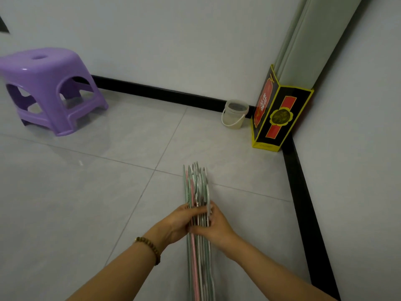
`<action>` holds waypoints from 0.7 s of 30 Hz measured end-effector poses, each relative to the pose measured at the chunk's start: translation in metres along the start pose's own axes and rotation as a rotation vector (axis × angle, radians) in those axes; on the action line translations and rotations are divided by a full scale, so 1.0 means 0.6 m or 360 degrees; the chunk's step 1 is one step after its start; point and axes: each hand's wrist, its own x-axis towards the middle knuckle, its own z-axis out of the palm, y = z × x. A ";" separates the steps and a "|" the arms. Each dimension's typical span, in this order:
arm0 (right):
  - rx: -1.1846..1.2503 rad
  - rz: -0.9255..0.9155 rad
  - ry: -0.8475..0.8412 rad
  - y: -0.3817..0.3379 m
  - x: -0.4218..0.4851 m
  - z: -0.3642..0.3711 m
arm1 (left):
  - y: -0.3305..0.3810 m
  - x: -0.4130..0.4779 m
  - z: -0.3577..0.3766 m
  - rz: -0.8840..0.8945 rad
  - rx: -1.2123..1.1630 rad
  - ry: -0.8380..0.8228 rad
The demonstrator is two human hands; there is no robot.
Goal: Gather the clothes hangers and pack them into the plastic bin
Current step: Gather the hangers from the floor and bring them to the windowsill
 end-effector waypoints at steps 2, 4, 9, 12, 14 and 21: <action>-0.0042 -0.0031 0.0056 -0.059 -0.004 0.001 | 0.052 -0.020 0.018 0.0041 -0.0087 0.0059; -0.0078 -0.0018 0.0119 -0.131 -0.022 -0.001 | 0.117 -0.050 0.042 0.0110 -0.0137 0.0105; -0.0132 -0.0048 0.0096 -0.368 -0.101 -0.023 | 0.322 -0.179 0.116 0.0248 -0.0093 0.0181; -0.0152 -0.0091 0.0029 -0.553 -0.159 -0.049 | 0.472 -0.281 0.169 0.0292 0.0065 0.0161; -0.0121 -0.0076 -0.0012 -0.683 -0.207 -0.068 | 0.579 -0.356 0.208 0.0312 0.0130 0.0064; -0.0154 -0.0170 0.0035 -1.113 -0.409 -0.111 | 0.912 -0.633 0.374 0.0371 0.0222 -0.0208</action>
